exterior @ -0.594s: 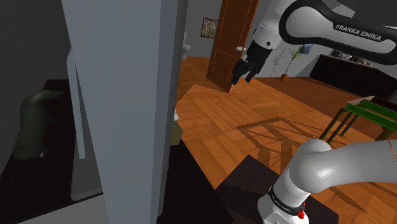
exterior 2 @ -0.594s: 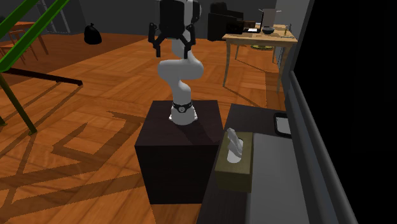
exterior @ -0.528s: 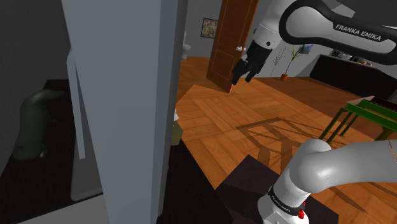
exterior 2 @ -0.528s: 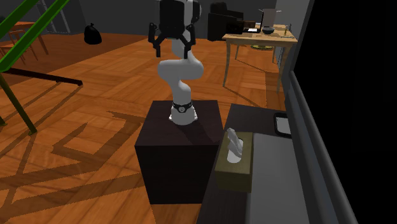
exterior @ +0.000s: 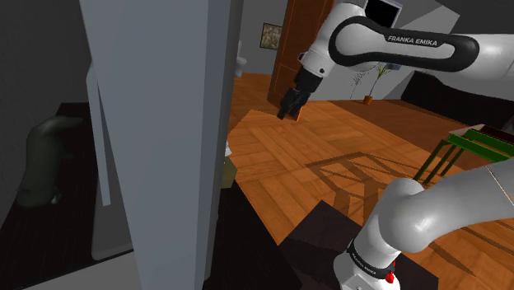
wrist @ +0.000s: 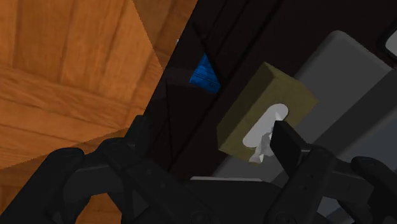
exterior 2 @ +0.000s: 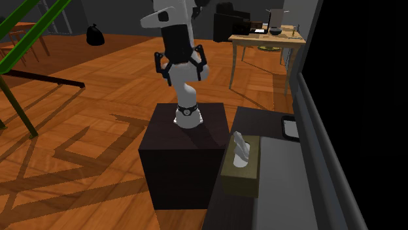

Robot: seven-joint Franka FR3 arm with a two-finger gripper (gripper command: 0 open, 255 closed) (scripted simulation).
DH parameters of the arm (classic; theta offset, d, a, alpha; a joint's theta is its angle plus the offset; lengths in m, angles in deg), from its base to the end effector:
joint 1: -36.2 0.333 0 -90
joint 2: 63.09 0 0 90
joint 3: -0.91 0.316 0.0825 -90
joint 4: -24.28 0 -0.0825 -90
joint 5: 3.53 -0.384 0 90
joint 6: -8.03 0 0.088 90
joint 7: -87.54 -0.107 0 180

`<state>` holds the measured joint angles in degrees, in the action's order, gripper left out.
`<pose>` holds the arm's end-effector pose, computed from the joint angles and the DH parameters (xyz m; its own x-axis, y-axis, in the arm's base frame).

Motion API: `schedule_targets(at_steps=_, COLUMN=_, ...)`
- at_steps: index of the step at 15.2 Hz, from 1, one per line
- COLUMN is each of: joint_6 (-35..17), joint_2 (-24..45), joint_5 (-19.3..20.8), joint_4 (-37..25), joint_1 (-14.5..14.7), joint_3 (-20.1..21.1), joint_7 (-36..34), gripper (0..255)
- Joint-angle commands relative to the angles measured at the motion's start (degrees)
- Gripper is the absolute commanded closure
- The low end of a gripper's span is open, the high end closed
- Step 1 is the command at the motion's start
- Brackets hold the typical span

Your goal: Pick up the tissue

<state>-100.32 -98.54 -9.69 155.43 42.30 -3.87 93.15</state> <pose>0.3839 0.0099 0.5970 0.9695 0.0900 0.2278 0.1225 -0.9835 -0.1331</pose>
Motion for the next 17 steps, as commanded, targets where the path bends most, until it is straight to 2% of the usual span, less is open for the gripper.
schedule_targets(at_steps=1, joint_6=-2.5, joint_2=3.9, joint_5=-3.0, joint_4=-0.7, joint_1=2.5, joint_3=-1.8, joint_7=4.8, gripper=0)
schedule_targets(at_steps=6, joint_6=-5.8, joint_2=13.3, joint_5=-11.4, joint_4=-3.5, joint_1=8.4, joint_3=-6.2, joint_7=17.9, gripper=0)
schedule_targets(at_steps=10, joint_6=-5.8, joint_2=21.1, joint_5=-19.0, joint_4=-7.2, joint_1=12.5, joint_3=-8.6, joint_7=28.7, gripper=0)
schedule_targets(at_steps=15, joint_6=-2.8, joint_2=30.8, joint_5=-28.4, joint_4=-13.1, joint_1=16.0, joint_3=-9.5, joint_7=41.5, gripper=0)
schedule_targets(at_steps=17, joint_6=-3.1, joint_2=31.5, joint_5=-29.1, joint_4=-13.0, joint_1=16.1, joint_3=-9.4, joint_7=42.6, gripper=0)
